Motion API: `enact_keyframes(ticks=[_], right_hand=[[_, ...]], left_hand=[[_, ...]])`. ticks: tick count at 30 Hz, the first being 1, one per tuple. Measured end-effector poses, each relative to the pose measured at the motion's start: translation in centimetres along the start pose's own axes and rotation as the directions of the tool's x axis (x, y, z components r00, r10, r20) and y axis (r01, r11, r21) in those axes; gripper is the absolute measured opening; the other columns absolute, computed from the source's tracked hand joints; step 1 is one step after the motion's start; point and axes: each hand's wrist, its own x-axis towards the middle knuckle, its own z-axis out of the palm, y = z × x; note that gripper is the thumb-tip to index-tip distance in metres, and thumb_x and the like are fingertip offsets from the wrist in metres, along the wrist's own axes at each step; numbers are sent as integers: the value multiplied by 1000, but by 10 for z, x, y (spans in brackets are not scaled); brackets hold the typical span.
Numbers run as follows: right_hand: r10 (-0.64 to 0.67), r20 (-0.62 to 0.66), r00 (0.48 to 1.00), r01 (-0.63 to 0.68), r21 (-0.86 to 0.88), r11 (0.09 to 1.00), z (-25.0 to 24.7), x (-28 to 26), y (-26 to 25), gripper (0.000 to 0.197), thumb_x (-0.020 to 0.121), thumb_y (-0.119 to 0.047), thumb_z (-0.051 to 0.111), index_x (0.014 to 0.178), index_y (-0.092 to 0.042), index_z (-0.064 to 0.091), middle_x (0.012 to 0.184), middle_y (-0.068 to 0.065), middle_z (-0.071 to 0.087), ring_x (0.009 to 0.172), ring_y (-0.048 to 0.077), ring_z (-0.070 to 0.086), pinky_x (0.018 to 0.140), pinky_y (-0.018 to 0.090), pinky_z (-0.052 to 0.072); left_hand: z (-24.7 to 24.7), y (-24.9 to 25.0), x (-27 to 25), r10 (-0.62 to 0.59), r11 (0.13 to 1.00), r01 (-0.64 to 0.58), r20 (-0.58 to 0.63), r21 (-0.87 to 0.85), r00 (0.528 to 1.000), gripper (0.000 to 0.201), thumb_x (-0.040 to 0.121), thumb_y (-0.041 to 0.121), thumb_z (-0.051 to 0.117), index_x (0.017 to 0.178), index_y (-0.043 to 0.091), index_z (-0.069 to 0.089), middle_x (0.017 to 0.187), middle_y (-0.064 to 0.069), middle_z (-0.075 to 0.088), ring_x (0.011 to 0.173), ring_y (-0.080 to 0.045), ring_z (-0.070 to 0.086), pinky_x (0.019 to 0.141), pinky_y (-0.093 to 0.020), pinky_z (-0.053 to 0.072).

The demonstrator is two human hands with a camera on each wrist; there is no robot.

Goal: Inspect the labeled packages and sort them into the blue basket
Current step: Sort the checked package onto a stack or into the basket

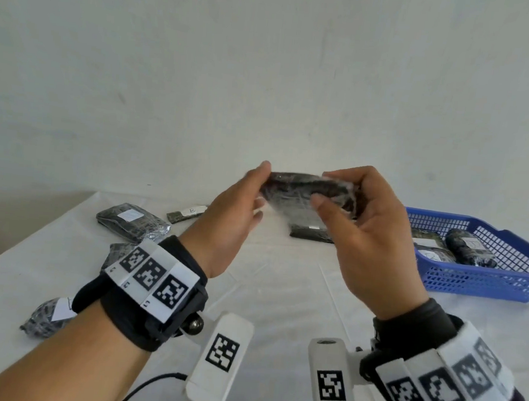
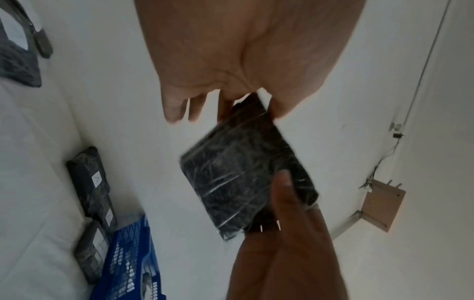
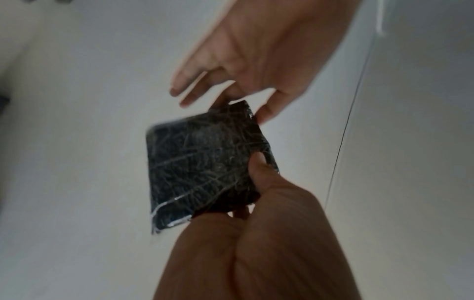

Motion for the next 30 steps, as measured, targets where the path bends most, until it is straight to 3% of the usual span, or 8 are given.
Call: enact_keyframes(ticks=[2, 5, 10, 13, 17, 22, 26, 30], right_hand=[[-155, -26, 988, 146, -217, 965, 1, -6, 8, 22, 88, -6, 80, 104, -15, 68, 105, -2, 66, 97, 16, 65, 85, 18, 53], [-229, 108, 967, 254, -403, 879, 3, -17, 26, 34, 79, -9, 88, 108, -14, 71, 123, -2, 56, 116, 19, 52, 94, 13, 49], [151, 242, 959, -20, -473, 881, 3, -25, 39, 64, 69, -78, 67, 117, -41, 47, 137, -13, 28, 134, 11, 30, 110, 31, 39], [307, 199, 931, -157, -541, 826, 7, -24, 55, 91, 66, -77, 71, 141, -42, 33, 138, -5, 26, 135, 20, 33, 118, 39, 37], [601, 212, 771, -336, -666, 666, 14, -19, 80, 102, 69, -61, 76, 152, -39, 21, 128, 2, 29, 125, 30, 38, 112, 48, 42], [830, 169, 532, -369, -836, 407, 22, 3, 134, 95, 77, -65, 72, 153, -27, 28, 141, 14, 34, 134, 40, 39, 108, 51, 45], [877, 143, 459, -305, -902, 306, 21, 25, 178, 103, 84, -70, 66, 162, -23, 20, 160, 22, 27, 147, 44, 34, 113, 52, 40], [873, 135, 469, -260, -923, 283, 23, 48, 209, 101, 87, -70, 62, 163, -17, 23, 161, 23, 35, 145, 42, 42, 114, 50, 45]], left_hand=[[-3, 2, 4, -51, 999, 51, 7, -1, 999, 32, 107, 34, 52, 117, 9, 70, 121, -15, 71, 110, -28, 71, 106, -45, 54], [-5, 4, 8, -30, 997, 24, -68, -75, 997, 22, 105, 13, 54, 105, 1, 72, 92, -11, 76, 79, -20, 75, 71, -34, 64], [-5, -16, 17, -38, 996, 46, -100, 81, 994, 22, 101, 3, 55, 113, 8, 74, 96, -10, 77, 82, -20, 73, 67, -32, 62], [0, -34, 25, -91, 982, 96, -37, 163, 995, 24, 103, 4, 52, 113, 9, 73, 98, -11, 75, 85, -20, 72, 74, -36, 65], [2, -67, 50, -270, 907, 245, 28, 342, 962, 24, 104, 5, 51, 120, 6, 68, 110, -13, 75, 91, -19, 72, 76, -33, 65], [-10, -112, 91, -445, 650, 315, 10, 691, 896, 27, 103, 22, 60, 123, 4, 62, 116, -13, 70, 99, -24, 73, 82, -36, 61], [-31, -130, 122, -352, 366, 197, -61, 910, 934, 17, 98, 32, 63, 91, 16, 62, 94, -9, 61, 83, -25, 59, 75, -31, 48], [-56, -144, 152, -319, -115, 205, -231, 972, 919, 60, 96, 54, 59, 136, 10, 53, 145, -24, 45, 131, -41, 49, 107, -42, 45]])
